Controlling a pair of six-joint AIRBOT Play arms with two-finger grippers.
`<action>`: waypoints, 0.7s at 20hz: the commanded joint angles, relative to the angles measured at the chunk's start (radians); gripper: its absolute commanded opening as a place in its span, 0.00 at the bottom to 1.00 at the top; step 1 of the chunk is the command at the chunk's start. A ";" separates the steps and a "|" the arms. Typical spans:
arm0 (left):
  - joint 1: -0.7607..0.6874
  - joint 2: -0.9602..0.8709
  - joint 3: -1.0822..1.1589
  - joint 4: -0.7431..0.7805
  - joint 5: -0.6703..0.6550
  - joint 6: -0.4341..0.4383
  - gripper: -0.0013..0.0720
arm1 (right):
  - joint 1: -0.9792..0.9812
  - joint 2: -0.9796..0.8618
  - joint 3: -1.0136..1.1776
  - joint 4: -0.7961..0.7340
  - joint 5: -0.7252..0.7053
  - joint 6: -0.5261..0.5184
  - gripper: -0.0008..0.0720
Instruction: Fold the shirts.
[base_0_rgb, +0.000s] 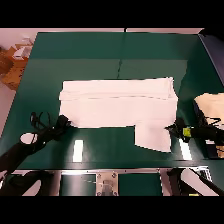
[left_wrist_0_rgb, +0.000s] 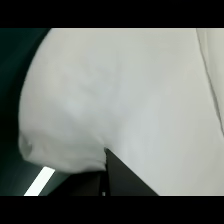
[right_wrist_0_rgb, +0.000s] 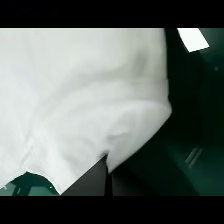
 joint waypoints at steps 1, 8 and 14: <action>0.105 0.093 0.010 0.255 -0.231 -0.111 0.04 | -0.005 0.081 0.050 -0.158 0.056 0.116 0.03; 0.158 0.209 0.208 0.712 -0.566 -0.320 0.04 | -0.003 0.256 0.116 -0.246 0.153 0.230 0.03; 0.158 0.069 0.366 0.707 -0.549 -0.242 0.04 | 0.104 0.200 0.265 -0.080 0.058 0.225 0.03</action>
